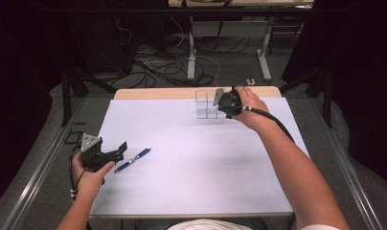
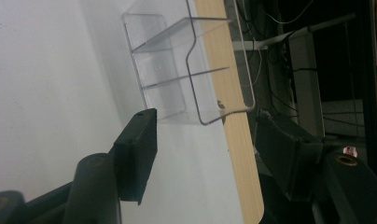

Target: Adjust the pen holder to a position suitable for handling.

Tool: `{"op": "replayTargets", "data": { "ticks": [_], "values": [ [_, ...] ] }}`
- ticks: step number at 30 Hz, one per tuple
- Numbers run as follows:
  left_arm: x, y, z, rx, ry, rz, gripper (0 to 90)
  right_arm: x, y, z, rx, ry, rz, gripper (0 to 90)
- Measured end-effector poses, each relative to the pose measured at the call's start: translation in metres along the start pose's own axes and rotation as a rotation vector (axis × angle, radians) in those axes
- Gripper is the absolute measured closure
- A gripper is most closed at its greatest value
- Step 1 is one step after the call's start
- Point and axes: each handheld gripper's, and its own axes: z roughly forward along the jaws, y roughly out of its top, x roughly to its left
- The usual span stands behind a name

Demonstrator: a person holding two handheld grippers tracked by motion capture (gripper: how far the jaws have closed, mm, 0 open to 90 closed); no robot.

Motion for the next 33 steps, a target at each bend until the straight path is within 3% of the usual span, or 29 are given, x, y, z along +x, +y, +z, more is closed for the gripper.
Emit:
{"op": "replayTargets", "data": {
  "ticks": [6,7,10,11,14,17,19,20,21,24,33],
  "values": [
    [0.000,0.000,0.000,0.001,0.002,0.004,0.5,-0.002,0.016,0.012,0.039,0.041,-0.056,44.1],
    [0.001,0.000,-0.001,0.001,0.002,0.003,0.5,-0.002,0.016,0.017,0.006,0.034,-0.056,44.3],
    [0.001,0.000,-0.001,0.001,0.000,0.001,0.6,-0.003,0.021,0.018,0.050,0.061,-0.065,44.8],
    [0.001,-0.001,-0.001,-0.001,-0.003,-0.005,0.6,-0.004,0.021,0.022,0.023,0.060,-0.070,45.9],
    [0.002,-0.001,-0.001,-0.002,-0.002,-0.012,0.9,-0.007,0.025,0.029,0.016,0.069,-0.060,48.9],
    [0.003,-0.001,-0.001,-0.002,-0.001,-0.010,0.9,-0.008,0.027,0.033,0.044,0.094,-0.060,48.9],
    [0.004,-0.001,-0.001,-0.003,0.001,-0.011,1.1,-0.008,0.028,0.039,0.032,0.101,-0.070,48.9],
    [0.004,-0.001,-0.001,-0.001,0.000,-0.014,1.1,-0.006,0.027,0.045,-0.034,0.080,-0.058,48.9],
    [0.004,-0.002,-0.001,-0.001,0.002,-0.017,1.1,-0.007,0.030,0.044,0.022,0.105,-0.074,48.8],
    [0.005,-0.002,-0.002,0.001,0.005,-0.017,1.6,-0.005,0.032,0.052,0.004,0.124,-0.080,48.5],
    [0.005,-0.002,-0.002,0.005,0.000,-0.016,2.8,-0.001,0.038,0.064,0.016,0.181,-0.109,48.7]
  ]
}}
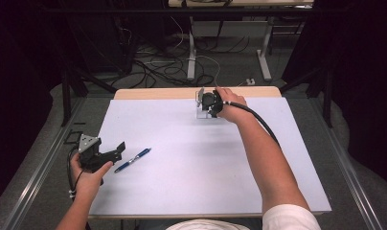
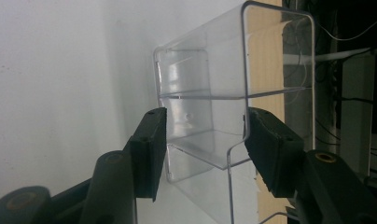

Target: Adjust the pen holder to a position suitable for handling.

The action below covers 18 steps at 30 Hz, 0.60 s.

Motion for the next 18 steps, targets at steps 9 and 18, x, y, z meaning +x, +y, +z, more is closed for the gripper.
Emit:
{"op": "replayTargets", "data": {
  "ticks": [9,18],
  "values": [
    [-0.0007,-0.0001,0.0000,0.002,0.002,0.000,4.0,0.0022,-0.0014,0.0018,-0.043,-0.008,0.023,49.4],
    [-0.0007,-0.0001,0.0002,0.003,0.002,-0.002,4.8,0.0020,0.0001,-0.0058,0.000,0.016,0.021,62.2]
  ]
}}
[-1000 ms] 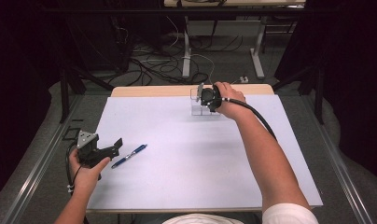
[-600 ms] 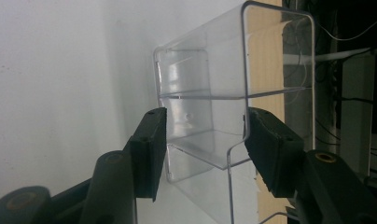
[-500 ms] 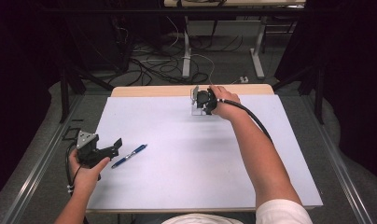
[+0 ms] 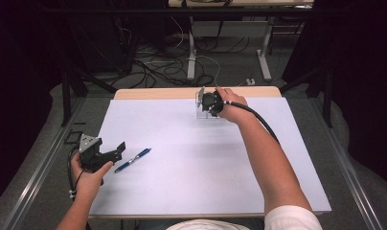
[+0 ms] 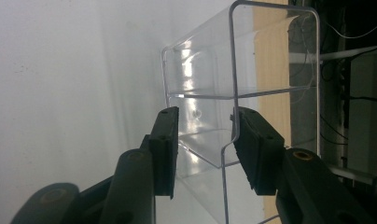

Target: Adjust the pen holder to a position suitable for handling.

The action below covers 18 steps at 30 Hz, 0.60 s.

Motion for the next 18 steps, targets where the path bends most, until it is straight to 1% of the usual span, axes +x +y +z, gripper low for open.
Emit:
{"op": "replayTargets", "data": {
  "ticks": [1,2,5,6,7,8,9,11,13,15,16,17,18],
  "values": [
    [0.0000,0.0000,-0.0001,0.001,0.001,0.000,4.9,0.0000,0.0002,-0.0003,-0.002,0.004,-0.003,63.4],
    [-0.0001,0.0000,-0.0001,0.000,0.001,0.000,5.2,0.0005,0.0005,-0.0013,0.005,0.010,0.007,65.1],
    [-0.0002,0.0002,-0.0003,-0.002,0.002,-0.001,5.5,0.0001,0.0008,-0.0020,0.006,0.013,0.000,67.4],
    [-0.0003,0.0002,-0.0002,-0.002,0.002,-0.001,5.7,0.0014,0.0008,-0.0026,0.004,0.007,0.011,71.2],
    [-0.0003,0.0002,-0.0003,0.000,0.002,0.000,5.7,0.0014,0.0008,-0.0026,0.004,0.007,0.011,71.2],
    [-0.0003,0.0001,-0.0001,0.001,0.002,0.000,5.9,0.0010,0.0010,-0.0031,0.005,0.014,0.004,74.0],
    [0.0001,0.0002,-0.0002,0.005,0.003,0.006,6.0,0.0010,0.0016,-0.0041,0.013,0.010,-0.005,75.8],
    [0.0004,0.0002,-0.0002,0.008,0.005,0.010,6.1,0.0025,0.0025,-0.0054,0.029,0.021,0.001,78.4],
    [-0.0001,0.0001,-0.0002,0.004,0.005,0.002,6.2,0.0034,0.0030,-0.0060,0.031,0.020,-0.002,83.4],
    [-0.0001,0.0001,-0.0001,0.002,0.006,-0.001,6.4,0.0057,0.0020,-0.0028,-0.021,0.002,0.007,86.1],
    [-0.0001,0.0001,0.0000,0.002,0.006,-0.002,6.5,0.0063,0.0025,-0.0042,-0.001,0.011,0.006,86.4],
    [0.0005,0.0001,-0.0003,0.008,0.006,0.007,6.5,0.0058,0.0037,-0.0065,0.030,0.025,-0.005,86.5],
    [0.0005,0.0001,-0.0003,0.010,0.009,0.008,6.6,0.0066,0.0036,-0.0062,0.026,0.019,-0.007,86.6]
  ]
}}
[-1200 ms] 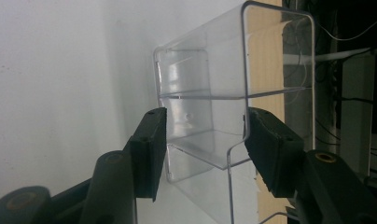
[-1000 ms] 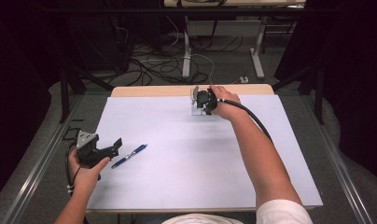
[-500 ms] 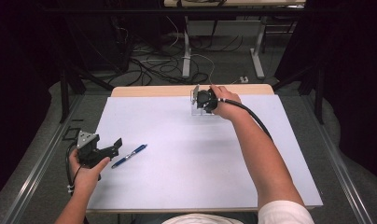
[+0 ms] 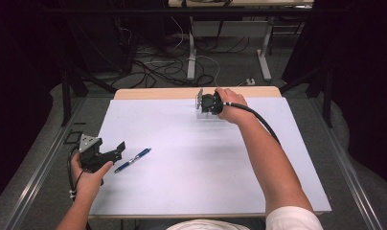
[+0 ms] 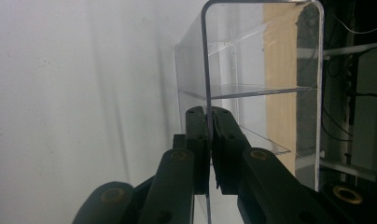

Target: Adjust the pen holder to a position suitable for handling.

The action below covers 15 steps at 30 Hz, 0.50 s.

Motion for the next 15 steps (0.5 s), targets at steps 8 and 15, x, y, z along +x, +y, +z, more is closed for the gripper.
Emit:
{"op": "replayTargets", "data": {
  "ticks": [8,15],
  "values": [
    [0.000,0.000,0.000,0.000,-0.002,-0.005,7.1,0.003,0.003,0.000,0.016,0.003,-0.020,87.5],
    [-0.001,0.000,0.000,0.001,-0.002,-0.005,7.8,0.004,0.005,-0.002,0.025,-0.010,-0.019,87.5]
  ]
}}
